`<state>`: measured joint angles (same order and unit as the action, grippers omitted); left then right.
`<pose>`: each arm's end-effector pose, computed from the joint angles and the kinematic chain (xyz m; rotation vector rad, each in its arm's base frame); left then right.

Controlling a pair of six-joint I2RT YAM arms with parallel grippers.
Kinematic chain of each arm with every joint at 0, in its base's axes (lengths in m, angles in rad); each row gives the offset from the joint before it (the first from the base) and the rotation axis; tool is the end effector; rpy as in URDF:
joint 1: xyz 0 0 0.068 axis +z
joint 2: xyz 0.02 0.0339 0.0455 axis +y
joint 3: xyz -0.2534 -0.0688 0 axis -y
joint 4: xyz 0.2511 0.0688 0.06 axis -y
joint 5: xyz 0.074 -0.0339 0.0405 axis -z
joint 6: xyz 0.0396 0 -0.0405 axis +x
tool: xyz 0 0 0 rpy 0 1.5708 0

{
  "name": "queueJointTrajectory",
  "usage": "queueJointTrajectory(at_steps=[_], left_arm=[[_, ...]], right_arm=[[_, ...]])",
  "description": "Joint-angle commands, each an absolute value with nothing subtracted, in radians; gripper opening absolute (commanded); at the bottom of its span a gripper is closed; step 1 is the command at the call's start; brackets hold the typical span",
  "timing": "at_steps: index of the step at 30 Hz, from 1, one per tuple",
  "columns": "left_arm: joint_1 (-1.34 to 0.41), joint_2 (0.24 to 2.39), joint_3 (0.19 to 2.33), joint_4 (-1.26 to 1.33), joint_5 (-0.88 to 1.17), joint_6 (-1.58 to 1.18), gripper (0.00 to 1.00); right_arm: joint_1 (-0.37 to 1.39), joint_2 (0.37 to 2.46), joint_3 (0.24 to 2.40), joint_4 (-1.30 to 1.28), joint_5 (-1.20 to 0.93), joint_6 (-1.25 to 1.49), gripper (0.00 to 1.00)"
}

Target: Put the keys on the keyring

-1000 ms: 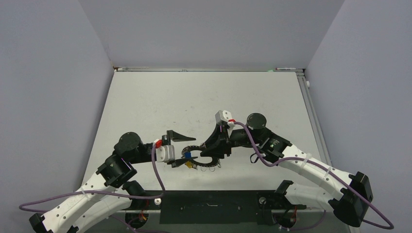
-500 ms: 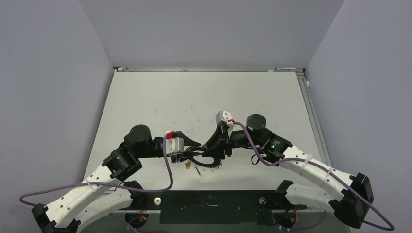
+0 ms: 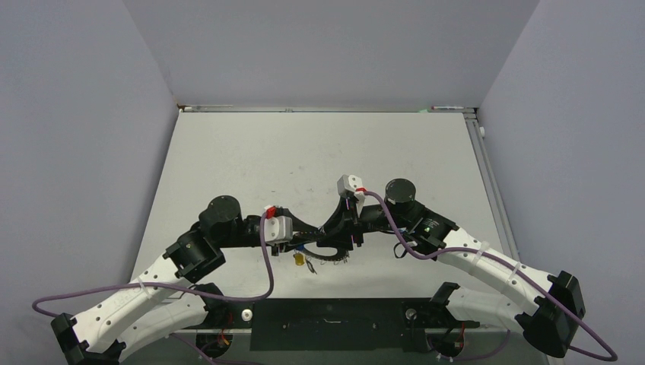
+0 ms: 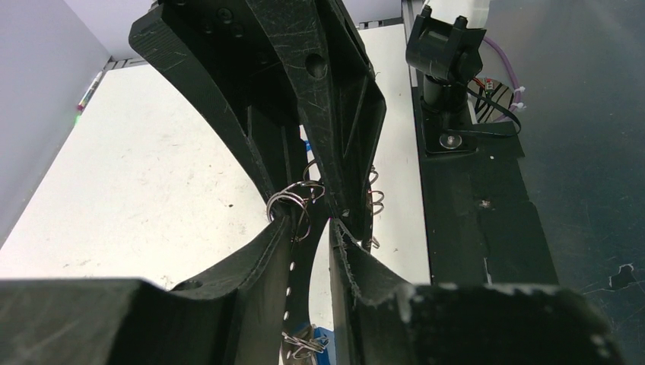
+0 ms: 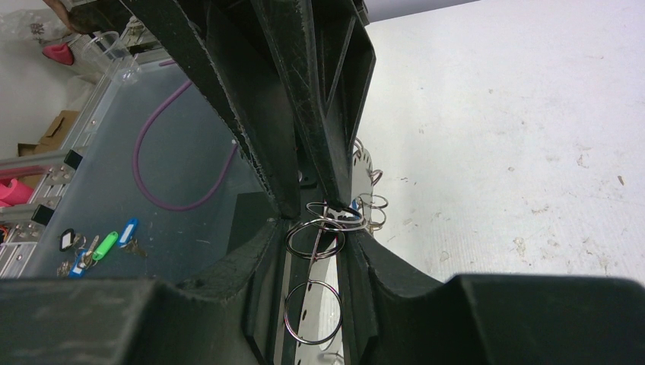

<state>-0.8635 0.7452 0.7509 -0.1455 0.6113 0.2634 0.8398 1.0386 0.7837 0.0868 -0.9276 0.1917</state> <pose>0.1061 -0.1591 0.3319 1.3159 1.2007 -0.9592 0.1406 0.2042 0.3102 -1.2825 1.4512 1.5194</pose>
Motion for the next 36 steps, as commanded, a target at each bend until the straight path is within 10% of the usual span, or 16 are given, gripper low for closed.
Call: queueJointTrajectory(at_steps=[1,22,28,36], left_arm=[[-0.882,0.765,0.778,-0.052,0.577,0.261,0.19],[-0.899,0.788,0.771,-0.037,0.461,0.258,0.0],[-0.899,0.747,0.735,0.047,0.386,0.227,0.0],[-0.899,0.628,0.611,0.229,0.441,0.241,0.0]], right_arm=[[0.866,1.02,0.802,0.175,-0.934,0.175,0.05],[0.89,1.034,0.837,0.117,-0.92,0.147,0.06],[0.889,1.027,0.893,0.005,-0.901,0.089,0.64],[0.888,0.954,1.014,-0.16,-0.822,-0.013,0.7]])
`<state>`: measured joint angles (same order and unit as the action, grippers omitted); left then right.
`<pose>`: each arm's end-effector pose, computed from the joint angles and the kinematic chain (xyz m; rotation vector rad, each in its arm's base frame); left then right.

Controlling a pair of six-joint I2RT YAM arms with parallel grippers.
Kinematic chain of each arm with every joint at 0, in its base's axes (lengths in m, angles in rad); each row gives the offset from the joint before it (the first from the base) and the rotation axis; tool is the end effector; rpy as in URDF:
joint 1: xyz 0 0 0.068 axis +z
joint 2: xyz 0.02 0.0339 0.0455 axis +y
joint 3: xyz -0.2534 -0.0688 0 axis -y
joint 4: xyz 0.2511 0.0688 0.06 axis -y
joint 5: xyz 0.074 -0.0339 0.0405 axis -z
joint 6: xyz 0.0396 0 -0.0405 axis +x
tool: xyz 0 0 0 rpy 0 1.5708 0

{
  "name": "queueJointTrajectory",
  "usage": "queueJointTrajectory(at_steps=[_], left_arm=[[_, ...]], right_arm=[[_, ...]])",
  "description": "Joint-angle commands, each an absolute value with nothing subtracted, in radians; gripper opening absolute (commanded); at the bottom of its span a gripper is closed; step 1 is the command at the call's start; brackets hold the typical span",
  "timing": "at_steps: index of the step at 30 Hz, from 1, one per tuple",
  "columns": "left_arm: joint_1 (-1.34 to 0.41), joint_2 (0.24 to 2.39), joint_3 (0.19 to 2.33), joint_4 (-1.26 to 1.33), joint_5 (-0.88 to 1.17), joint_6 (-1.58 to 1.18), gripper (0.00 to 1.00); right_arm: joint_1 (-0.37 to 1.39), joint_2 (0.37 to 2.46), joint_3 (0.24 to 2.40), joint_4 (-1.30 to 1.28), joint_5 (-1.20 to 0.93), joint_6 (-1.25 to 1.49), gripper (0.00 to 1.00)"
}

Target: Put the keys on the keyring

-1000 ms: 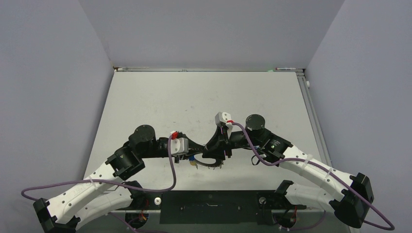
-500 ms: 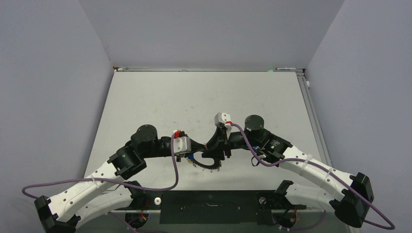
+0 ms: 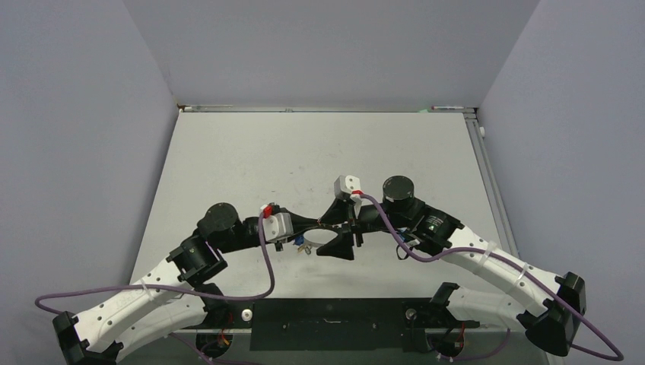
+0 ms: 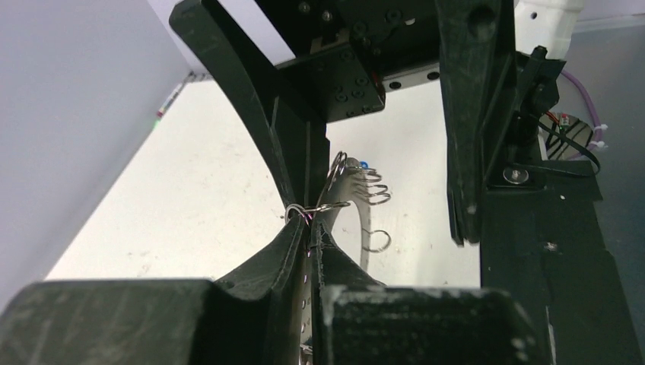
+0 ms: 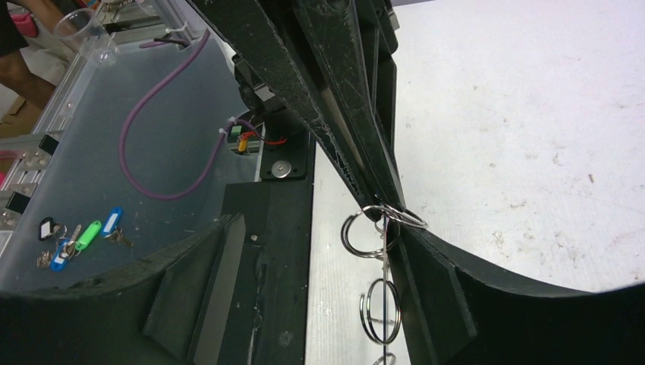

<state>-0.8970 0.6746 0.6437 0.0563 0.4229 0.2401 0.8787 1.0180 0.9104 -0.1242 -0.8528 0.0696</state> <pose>0.1027 -0.1547 0.3268 1.1383 1.1386 -0.8397 0.1305 0.2041 0.3389 -1.3361 1.4351 1.4125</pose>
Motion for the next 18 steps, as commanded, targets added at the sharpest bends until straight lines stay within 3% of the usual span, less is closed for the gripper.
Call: queueJointTrajectory(at_steps=[1,6,11,18], left_arm=[[-0.9,0.615,0.598,0.256,0.448,0.241,0.0],[-0.898,0.551,0.536,0.378,0.476,0.239,0.0],[-0.898,0.541,0.534,0.413,0.502,0.228,0.0],[-0.898,0.537,0.525,0.51,0.531,0.142,0.0]], right_arm=[[0.888,0.947,1.031,-0.177,-0.81,-0.029,0.7],[0.888,0.92,1.074,-0.202,-0.78,-0.058,0.6],[0.888,0.925,1.106,-0.201,-0.786,-0.064,0.44],[0.889,0.974,1.157,-0.27,-0.783,-0.137,0.33]])
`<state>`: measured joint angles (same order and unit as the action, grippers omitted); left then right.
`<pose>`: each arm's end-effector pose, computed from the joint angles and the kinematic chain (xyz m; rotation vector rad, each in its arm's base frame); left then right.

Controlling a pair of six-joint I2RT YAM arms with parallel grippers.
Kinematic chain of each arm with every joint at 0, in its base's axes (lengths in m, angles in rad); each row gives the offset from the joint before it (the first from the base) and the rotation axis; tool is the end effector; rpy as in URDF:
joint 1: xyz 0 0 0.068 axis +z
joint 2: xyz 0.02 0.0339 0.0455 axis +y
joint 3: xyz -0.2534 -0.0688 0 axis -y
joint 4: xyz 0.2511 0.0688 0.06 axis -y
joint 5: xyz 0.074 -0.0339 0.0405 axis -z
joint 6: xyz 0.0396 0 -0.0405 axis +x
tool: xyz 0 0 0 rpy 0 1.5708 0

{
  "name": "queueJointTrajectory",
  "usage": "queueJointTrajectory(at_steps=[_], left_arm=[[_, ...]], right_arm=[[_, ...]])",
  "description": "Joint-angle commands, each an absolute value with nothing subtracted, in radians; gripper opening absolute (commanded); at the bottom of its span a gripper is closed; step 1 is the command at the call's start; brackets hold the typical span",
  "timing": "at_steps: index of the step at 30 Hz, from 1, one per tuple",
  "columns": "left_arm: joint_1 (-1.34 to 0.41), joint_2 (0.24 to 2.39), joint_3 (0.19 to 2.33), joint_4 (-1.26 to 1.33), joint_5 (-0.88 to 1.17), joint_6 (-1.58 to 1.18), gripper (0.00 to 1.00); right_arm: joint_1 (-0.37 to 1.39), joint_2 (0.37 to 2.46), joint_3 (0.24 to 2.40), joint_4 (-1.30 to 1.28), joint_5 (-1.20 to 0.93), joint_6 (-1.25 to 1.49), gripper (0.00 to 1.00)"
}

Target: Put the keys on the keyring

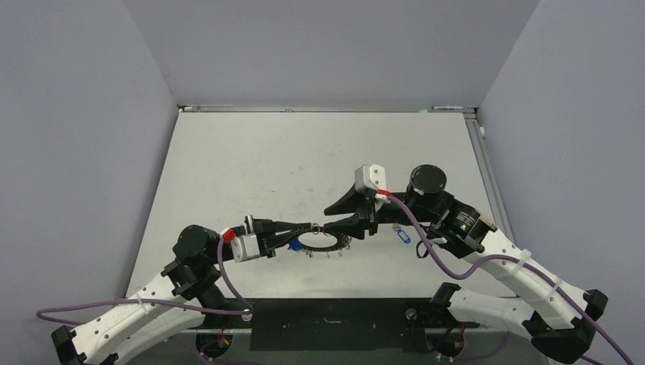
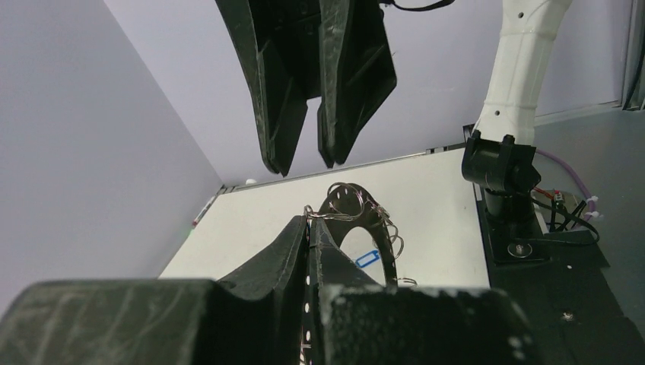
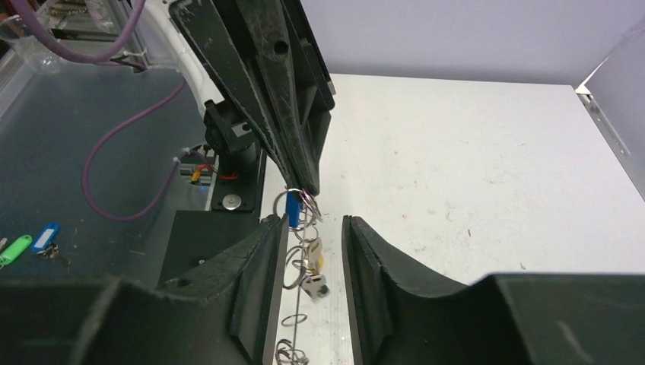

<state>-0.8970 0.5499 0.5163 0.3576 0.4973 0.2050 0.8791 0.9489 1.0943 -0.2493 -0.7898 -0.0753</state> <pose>0.0851 -0.1369 0.3321 1.0425 0.8437 -0.8985 0.1145 0.1823 0.4046 -1.3402 1.2098 1.2441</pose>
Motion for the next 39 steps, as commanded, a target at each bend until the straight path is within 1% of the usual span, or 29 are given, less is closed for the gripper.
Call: queueJointTrajectory(at_steps=[1,6,10,18,23,34,35,39], left_arm=[[-0.897,0.537,0.525,0.523,0.531,0.129,0.0],[-0.898,0.532,0.498,0.612,0.52,0.036,0.0],[-0.899,0.534,0.484,0.643,0.516,0.007,0.0],[-0.897,0.547,0.474,0.689,0.515,-0.034,0.0],[-0.899,0.555,0.462,0.729,0.513,-0.061,0.0],[-0.898,0.565,0.44,0.783,0.508,-0.102,0.0],[-0.898,0.566,0.44,0.785,0.508,-0.104,0.0],[-0.899,0.568,0.44,0.795,0.506,-0.113,0.0]], right_arm=[[0.89,0.98,1.162,-0.272,-0.784,-0.145,0.31],[0.89,1.004,1.173,-0.251,-0.813,-0.164,0.25],[0.901,1.022,1.177,-0.238,-0.826,-0.164,0.23],[0.931,1.035,1.172,-0.218,-0.83,-0.159,0.23],[0.935,1.034,1.167,-0.197,-0.83,-0.153,0.24],[0.939,1.048,1.154,-0.118,-0.848,-0.13,0.23],[0.938,1.048,1.155,-0.115,-0.851,-0.128,0.23],[0.941,1.054,1.153,-0.114,-0.858,-0.127,0.14]])
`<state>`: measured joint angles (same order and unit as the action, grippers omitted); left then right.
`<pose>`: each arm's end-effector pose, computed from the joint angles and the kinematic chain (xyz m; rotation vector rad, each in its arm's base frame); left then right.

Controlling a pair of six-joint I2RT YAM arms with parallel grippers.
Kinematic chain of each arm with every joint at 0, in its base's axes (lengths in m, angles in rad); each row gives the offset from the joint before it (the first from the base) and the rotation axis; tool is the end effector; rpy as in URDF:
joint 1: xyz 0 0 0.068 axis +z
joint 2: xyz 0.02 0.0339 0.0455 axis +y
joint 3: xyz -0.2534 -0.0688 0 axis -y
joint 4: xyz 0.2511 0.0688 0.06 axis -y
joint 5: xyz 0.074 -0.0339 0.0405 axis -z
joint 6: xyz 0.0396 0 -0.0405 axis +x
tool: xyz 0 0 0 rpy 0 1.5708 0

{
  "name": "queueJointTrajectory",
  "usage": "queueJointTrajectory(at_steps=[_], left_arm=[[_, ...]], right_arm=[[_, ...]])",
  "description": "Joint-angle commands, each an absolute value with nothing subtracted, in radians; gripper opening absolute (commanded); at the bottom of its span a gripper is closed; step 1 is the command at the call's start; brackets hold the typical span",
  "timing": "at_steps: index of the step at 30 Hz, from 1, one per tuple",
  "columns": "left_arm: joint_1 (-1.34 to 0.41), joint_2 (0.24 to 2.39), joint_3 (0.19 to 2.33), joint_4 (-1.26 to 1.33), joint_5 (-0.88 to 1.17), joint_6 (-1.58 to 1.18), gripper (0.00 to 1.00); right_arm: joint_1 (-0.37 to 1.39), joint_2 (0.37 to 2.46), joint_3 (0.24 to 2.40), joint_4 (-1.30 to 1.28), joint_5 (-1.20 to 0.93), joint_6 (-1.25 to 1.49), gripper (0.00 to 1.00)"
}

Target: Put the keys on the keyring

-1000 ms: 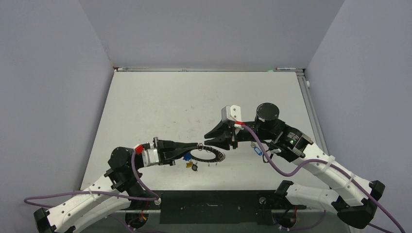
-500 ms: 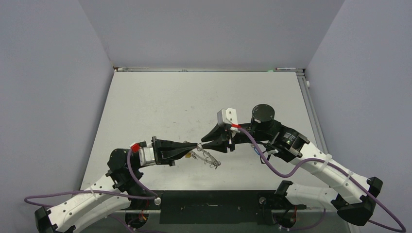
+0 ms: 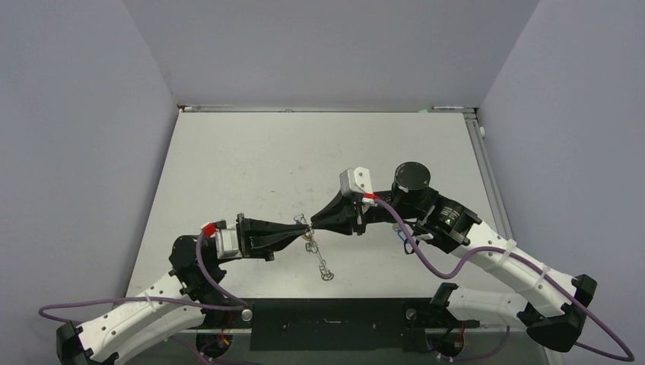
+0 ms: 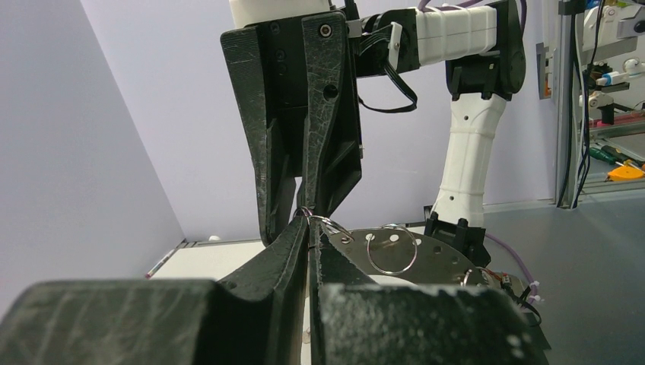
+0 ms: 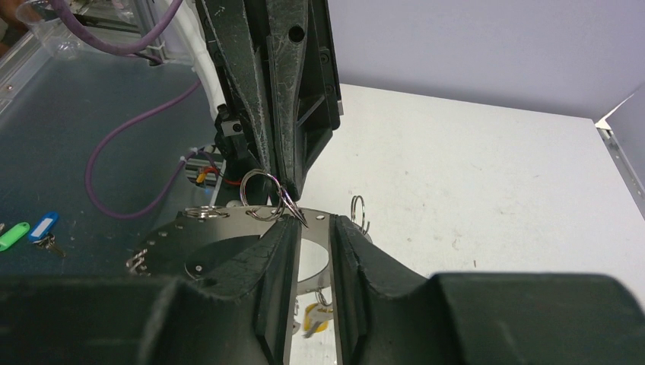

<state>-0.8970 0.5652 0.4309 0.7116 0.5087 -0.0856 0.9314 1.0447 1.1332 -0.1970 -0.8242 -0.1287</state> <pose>0.0809 -0.1323 0.3343 0.8604 0.7514 -1.1325 0.1186 0.2082 0.4037 -1.4253 1.1224 1.2715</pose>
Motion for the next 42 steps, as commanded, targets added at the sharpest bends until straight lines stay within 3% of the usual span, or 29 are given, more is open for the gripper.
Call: queueJointTrajectory(at_steps=[1,4,13,18,26,36,42], left_arm=[[-0.898,0.57,0.44,0.796,0.508,-0.115,0.0],[-0.898,0.574,0.439,0.791,0.509,-0.114,0.0],[-0.899,0.56,0.441,0.741,0.491,-0.095,0.0],[-0.897,0.548,0.451,0.687,0.489,-0.077,0.34],[-0.898,0.494,0.484,0.551,0.47,-0.009,0.49],[-0.898,0.428,0.541,0.371,0.427,0.065,0.49],[-0.898,0.468,0.577,0.329,0.46,0.091,0.33]], right_arm=[[0.942,1.054,1.151,-0.111,-0.861,-0.127,0.11],[0.946,1.054,1.147,-0.103,-0.865,-0.124,0.05],[0.95,1.009,1.1,-0.047,-0.876,-0.124,0.05],[0.95,1.0,1.088,-0.034,-0.87,-0.117,0.05],[0.95,0.996,1.092,-0.062,-0.819,-0.14,0.05],[0.949,0.991,1.082,-0.055,-0.808,-0.141,0.05],[0.949,0.987,1.082,-0.041,-0.826,-0.132,0.05]])
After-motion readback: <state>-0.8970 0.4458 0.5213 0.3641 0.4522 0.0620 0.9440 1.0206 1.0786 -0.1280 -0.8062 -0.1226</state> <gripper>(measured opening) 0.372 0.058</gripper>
